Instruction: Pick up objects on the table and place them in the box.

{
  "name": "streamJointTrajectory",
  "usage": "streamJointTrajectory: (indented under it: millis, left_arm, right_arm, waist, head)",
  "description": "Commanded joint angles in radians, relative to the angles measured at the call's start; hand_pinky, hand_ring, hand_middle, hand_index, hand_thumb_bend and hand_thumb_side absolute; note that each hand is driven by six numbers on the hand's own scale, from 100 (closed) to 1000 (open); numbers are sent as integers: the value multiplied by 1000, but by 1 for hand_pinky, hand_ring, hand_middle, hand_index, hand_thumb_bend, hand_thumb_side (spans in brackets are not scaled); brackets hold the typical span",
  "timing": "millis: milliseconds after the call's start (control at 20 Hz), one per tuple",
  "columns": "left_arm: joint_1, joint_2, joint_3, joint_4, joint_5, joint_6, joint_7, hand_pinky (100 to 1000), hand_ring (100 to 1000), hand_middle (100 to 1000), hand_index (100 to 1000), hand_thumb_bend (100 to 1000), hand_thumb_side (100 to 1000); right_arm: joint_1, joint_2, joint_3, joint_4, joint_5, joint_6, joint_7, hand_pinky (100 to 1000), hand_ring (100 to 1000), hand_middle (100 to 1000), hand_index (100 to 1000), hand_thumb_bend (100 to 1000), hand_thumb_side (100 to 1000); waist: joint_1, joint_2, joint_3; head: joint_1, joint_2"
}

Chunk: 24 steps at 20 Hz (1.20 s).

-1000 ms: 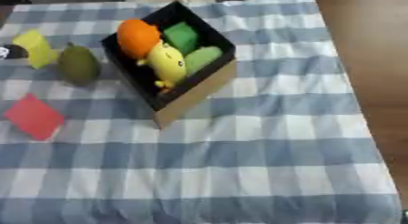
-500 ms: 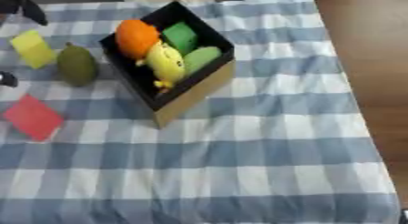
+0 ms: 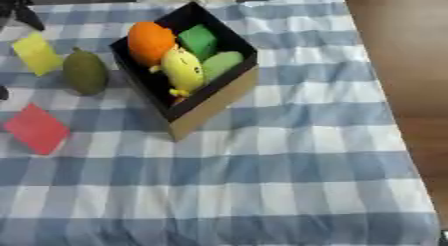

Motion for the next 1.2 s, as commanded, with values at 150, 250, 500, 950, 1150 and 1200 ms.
streamJointTrajectory:
  millis: [150, 250, 500, 950, 1150, 1200]
  left_arm:
    - [16, 56, 2, -6, 42, -102, -144, 959, 909, 818, 895, 696, 467]
    - [33, 61, 2, -8, 54, -97, -145, 955, 904, 810, 884, 694, 469]
    - [83, 75, 10, -35, 73, -90, -145, 947, 891, 801, 874, 708, 449]
    - [129, 71, 17, -50, 48, -71, -128, 950, 881, 773, 876, 706, 467]
    - [131, 57, 11, -40, 58, -62, -120, 946, 887, 791, 898, 679, 469]
    - [133, 53, 9, -37, 64, -61, -120, 945, 888, 795, 902, 676, 466]
  right_arm:
    - [2, -29, -1, -20, 2, -126, 131, 987, 1000, 385, 978, 100, 499]
    - [3, -28, -1, -20, 2, -125, 131, 988, 1000, 383, 979, 100, 498]
    - [1, -25, -2, -20, 9, -118, 131, 991, 1000, 380, 980, 100, 498]
    - [4, -10, 3, -20, 23, -113, 131, 994, 1000, 374, 981, 100, 485]
    - [3, -6, 6, -20, 32, -108, 131, 995, 1000, 370, 982, 100, 479]
    - [2, -4, 6, -20, 33, -108, 131, 996, 1000, 370, 982, 100, 480]
  waist:
    - [8, -31, 2]
    - [7, -31, 2]
    - [6, -30, 9]
    - [2, -29, 12]
    - [1, -27, 10]
    - [0, -26, 9]
  head:
    - [-5, 5]
    - [-5, 5]
    - [-10, 5]
    - [-10, 5]
    - [-9, 5]
    - [-9, 5]
